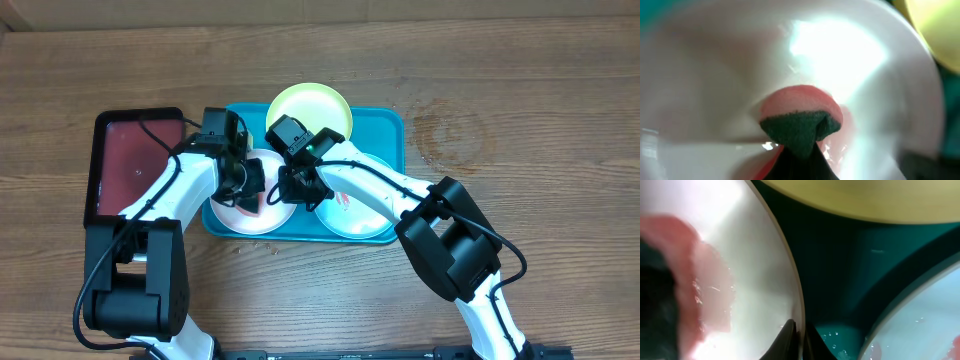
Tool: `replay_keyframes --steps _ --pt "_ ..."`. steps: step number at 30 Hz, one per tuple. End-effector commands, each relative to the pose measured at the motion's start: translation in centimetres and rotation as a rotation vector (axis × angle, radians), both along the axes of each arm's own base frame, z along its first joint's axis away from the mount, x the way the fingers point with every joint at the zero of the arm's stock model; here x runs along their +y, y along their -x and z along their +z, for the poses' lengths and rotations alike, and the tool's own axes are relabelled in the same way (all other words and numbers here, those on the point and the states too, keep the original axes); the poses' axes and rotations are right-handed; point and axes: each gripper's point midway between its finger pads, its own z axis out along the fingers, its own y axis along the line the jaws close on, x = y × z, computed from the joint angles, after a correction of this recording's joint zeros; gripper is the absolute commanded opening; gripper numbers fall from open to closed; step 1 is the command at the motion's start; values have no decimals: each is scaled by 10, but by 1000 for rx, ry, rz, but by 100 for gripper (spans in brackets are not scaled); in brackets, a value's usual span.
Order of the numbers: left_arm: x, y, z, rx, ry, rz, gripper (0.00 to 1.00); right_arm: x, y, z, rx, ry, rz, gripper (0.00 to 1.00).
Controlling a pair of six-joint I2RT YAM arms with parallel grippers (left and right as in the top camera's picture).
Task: Clean dirty plates on tray and stack at the side
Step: 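Scrub the white plate with the sponge in the left gripper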
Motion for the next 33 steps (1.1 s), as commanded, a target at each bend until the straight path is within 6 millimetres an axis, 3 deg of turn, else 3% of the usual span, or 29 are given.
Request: replay_keyframes --steps 1,5,10,11,14,19,22,26,33 --pt "-30 19 7 74 159 -40 4 0 0 -2 -7 9 15 6" --pt "-9 29 -1 117 32 -14 4 0 0 -2 -7 9 15 6" --pt "54 23 -3 84 -330 47 4 -1 1 -2 -6 9 15 6" --pt "71 17 3 53 -432 68 4 -1 1 -2 -6 10 15 6" --pt "84 -9 20 -39 -510 105 4 0 0 -2 -7 9 15 6" --pt "69 -44 42 -157 -408 184 4 0 0 -2 -7 9 15 6" --pt "34 -56 42 -187 -205 143 4 0 1 -2 -6 9 15 6" --pt "0 -51 38 -141 -16 115 4 0 1 -2 -6 9 14 6" --pt "-19 -29 20 -9 74 133 4 0 1 -2 -6 9 14 6"
